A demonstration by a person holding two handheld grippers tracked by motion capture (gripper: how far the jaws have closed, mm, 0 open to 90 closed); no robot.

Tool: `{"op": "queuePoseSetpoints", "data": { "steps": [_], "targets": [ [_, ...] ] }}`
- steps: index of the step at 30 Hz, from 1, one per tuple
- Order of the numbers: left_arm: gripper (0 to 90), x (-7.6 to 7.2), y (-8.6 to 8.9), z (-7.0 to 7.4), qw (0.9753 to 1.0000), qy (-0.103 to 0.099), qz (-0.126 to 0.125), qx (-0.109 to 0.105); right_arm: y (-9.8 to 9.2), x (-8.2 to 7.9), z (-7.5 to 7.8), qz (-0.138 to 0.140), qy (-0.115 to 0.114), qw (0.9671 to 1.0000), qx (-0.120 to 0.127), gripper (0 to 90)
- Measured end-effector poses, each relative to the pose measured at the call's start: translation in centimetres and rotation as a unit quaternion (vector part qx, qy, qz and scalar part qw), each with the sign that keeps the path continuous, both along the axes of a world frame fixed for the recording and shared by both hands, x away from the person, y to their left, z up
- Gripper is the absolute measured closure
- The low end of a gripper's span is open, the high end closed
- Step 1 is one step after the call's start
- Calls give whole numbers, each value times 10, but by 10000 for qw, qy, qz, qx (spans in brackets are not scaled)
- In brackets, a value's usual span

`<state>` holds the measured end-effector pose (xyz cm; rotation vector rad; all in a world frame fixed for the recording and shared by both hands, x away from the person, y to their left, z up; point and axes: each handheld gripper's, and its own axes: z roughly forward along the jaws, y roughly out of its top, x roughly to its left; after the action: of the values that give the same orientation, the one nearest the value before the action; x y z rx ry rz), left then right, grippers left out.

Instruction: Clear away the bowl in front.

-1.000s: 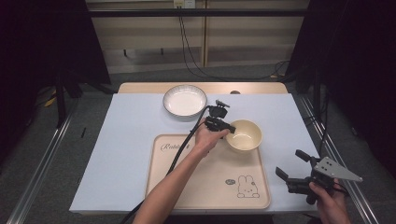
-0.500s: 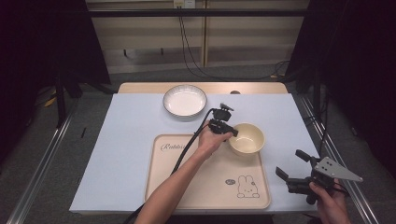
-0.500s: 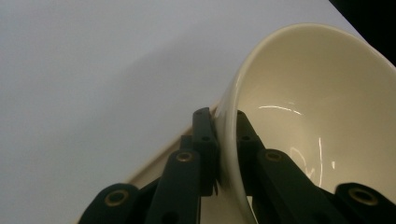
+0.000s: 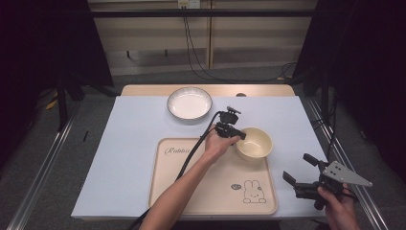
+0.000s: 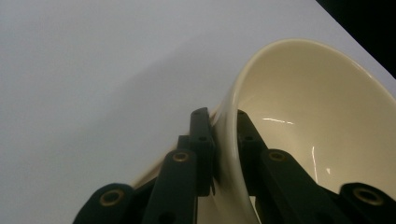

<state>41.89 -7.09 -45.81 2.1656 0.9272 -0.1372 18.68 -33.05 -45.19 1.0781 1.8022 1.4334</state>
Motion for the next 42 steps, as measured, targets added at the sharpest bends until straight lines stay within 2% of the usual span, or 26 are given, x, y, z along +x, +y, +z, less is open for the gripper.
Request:
{"op": "queuePoseSetpoints", "data": {
  "steps": [3, 4, 5, 8, 11, 13, 14, 15, 16, 17, 18, 20, 22, 24, 27, 28, 29, 31, 33, 35, 36, 39, 42],
  "targets": [
    [803, 0, 0, -1, 9999, 58, 33, -129, 0, 0, 0, 12, -1, 10000, -10, 9],
    [795, 2, 2, -1, 10000, 14, -74, -38, 0, 0, 0, -6, 6, 10000, -9, 10],
    [791, 2, 2, -1, 10000, 7, -67, -59, 0, 0, 0, 8, 2, 10000, -8, 10],
    [736, -1, 2, 0, 9998, -209, -45, 22, 0, 0, 0, -18, -16, 10000, -3, 9],
    [681, -3, 2, 0, 9993, -348, 107, -67, 0, 0, 0, 16, -8, 10000, 7, 9],
    [633, -3, 5, -1, 9993, -368, 54, -94, 0, 0, 0, 10, -10, 10000, -5, 9],
    [614, -3, 6, -2, 9989, -471, 34, -22, 0, 0, 0, -13, -19, 10000, -3, 9],
    [565, -4, 7, -2, 9984, -560, 47, -58, 0, 0, 0, 12, -17, 10000, 2, 10],
    [522, -4, 9, -3, 9983, -557, 48, -185, 0, 0, 0, 6, -2, 10000, 4, 10],
    [503, -4, 10, -3, 9981, -585, 7, -185, 0, 0, 0, -13, -6, 10000, 8, 9],
    [448, -5, 11, -2, 9976, -667, 52, -177, 0, 0, 0, -12, -3, 10000, 10, 10],
    [345, -4, 15, -1, 9969, -724, 56, -298, 0, 0, 0, -12, -7, 10000, 5, 9],
    [253, -5, 17, 1, 9962, -801, 155, -291, 0, 0, 0, 8, 3, 10000, 4, 10],
    [124, -4, 19, 3, 9957, -876, 199, -237, 0, 0, 0, -5, -2, 10000, 7, 9],
    [43, -6, 24, 7, 9946, -958, 247, -309, 0, 0, 0, -3, 0, 10000, 4, 10],
    [27, -8, 26, 8, 9943, -1006, 177, -298, 0, 0, 0, 4, 6, 10000, 8, 9],
    [44, -8, 27, 9, 9942, -992, 183, -372, 0, 0, 0, 11, 3, 10000, 18, 10],
    [41, -10, 31, 11, 9936, -1060, 188, -352, 0, 1, 0, -26, -14, 10000, 6, 9],
    [45, -11, 35, 13, 9932, -1056, 135, -467, 0, 1, 0, -24, -22, 10000, 10, 10],
    [22, -14, 41, 16, 9919, -1171, 132, -469, 0, 0, 0, -23, 1, 10000, 4, 10],
    [31, -15, 43, 17, 9919, -1149, 158, -510, 0, 1, 0, -25, -11, 10000, -3, 10],
    [25, -18, 50, 19, 9892, -1354, 334, -454, 1, 0, 0, -55, 6, 10000, 6, 10],
    [21, -21, 59, 21, 9880, -1437, 354, -453, 1, 1, 0, -66, -6, 10000, 13, 10]
  ]
}}
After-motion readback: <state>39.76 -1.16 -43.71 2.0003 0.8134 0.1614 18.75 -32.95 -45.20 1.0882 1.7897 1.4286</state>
